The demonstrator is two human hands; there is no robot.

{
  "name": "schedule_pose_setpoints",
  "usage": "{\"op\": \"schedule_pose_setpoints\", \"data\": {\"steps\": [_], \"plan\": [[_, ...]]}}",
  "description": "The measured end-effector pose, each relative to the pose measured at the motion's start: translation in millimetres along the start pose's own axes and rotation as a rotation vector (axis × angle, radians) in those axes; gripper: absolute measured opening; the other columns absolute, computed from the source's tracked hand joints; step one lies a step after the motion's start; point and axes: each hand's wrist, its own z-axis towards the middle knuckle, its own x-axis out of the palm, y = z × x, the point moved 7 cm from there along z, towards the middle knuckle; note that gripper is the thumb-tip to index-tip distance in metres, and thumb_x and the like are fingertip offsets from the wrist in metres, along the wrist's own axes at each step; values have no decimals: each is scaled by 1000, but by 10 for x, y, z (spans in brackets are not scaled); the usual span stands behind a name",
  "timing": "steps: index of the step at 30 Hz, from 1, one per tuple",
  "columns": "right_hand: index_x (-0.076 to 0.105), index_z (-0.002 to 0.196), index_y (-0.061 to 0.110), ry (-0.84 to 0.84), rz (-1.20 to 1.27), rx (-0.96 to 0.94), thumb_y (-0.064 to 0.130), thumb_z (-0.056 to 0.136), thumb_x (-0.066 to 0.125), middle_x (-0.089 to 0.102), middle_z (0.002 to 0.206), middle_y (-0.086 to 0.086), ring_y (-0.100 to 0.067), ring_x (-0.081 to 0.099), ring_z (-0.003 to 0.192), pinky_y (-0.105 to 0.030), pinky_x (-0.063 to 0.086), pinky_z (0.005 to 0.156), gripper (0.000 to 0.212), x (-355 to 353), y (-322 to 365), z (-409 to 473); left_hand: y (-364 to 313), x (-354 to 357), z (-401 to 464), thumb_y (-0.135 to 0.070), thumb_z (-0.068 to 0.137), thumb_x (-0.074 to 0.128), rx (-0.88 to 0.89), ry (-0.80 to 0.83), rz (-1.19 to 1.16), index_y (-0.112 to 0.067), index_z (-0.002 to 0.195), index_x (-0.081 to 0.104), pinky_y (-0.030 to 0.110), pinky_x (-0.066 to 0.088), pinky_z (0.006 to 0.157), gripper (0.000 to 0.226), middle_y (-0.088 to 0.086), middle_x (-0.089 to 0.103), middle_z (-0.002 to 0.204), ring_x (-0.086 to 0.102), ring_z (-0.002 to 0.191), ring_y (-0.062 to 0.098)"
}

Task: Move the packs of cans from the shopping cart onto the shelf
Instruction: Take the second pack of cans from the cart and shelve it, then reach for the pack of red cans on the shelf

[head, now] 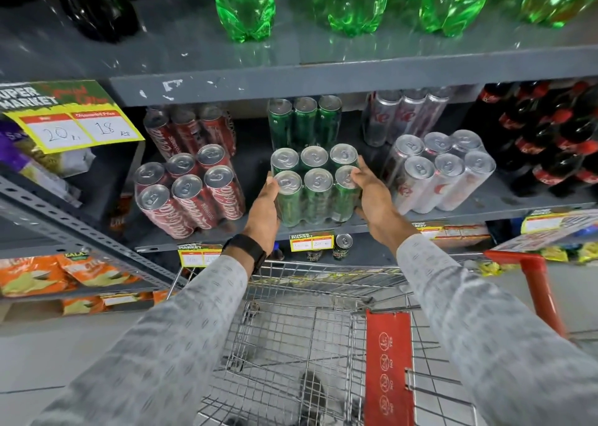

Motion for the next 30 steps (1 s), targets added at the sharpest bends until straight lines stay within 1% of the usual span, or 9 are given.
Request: {"op": "schedule_pose_setpoints", "data": {"steps": [9,15,17,19,20,22,24,27,30], "plan": [[33,161,33,16,29,-14,27,105,47,44,163,4,-15,40,150,-47,29,126,58,4,2,-9,61,-26,82,-43,108,42,-7,-31,-11,-25,162,37,43,27,131,57,-3,41,168,38,156,15],[29,162,36,18,-53,-3,33,105,45,42,164,8,-11,38,149,-35,27,119,59,42,57,-67,-15,10,25,-43,110,38,24,-25,18,-24,164,33,40,23,132,58,-2,36,171,33,158,14],[28,163,29,-67,-119,-69,36,104,48,41,165,5,-15,36,153,-30,25,120,63,33,138,-122,-122,-32,-70,-41,109,40,108,-61,76,-24,164,33,22,29,125,58,-6,35,171,33,152,4],[30,163,23,-150,-334,-262,39,103,49,36,168,-1,-22,29,157,-38,21,127,64,105,362,-256,-287,-151,-259,-36,108,48,225,-125,164,-23,161,38,-2,38,100,56,-9,41,165,36,141,-2],[30,162,20,-148,-462,-379,39,104,48,33,169,-5,-26,21,159,-44,18,129,64,220,487,-339,-364,-231,-374,-33,107,51,295,-138,184,-22,160,42,-1,39,102,54,-8,43,165,38,143,-1],[32,162,16,-115,-661,-560,39,104,45,31,170,-9,-30,12,161,-45,13,130,64,541,707,-490,-490,-455,-559,-30,106,53,418,-130,229,-19,156,48,25,37,124,51,-3,47,164,42,150,9],[36,160,13,-84,-771,-689,36,103,46,35,168,-9,-31,13,161,-40,13,128,62,925,855,-634,-623,-771,-697,-29,106,54,492,-159,285,-18,153,52,45,47,119,48,9,56,157,55,145,23],[39,159,12,12,-789,-751,27,102,48,37,167,-9,-29,17,161,-36,14,128,59,1508,844,-782,-900,-1383,-923,-25,105,57,651,-382,369,-16,141,65,17,61,84,38,0,81,120,77,100,5],[38,160,13,124,-688,-632,24,104,50,38,167,-9,-25,26,158,-40,21,129,58,1983,564,-799,-1021,-2008,-907,-22,104,55,716,-603,518,-10,130,72,36,59,100,33,-6,78,119,73,108,7]]}}
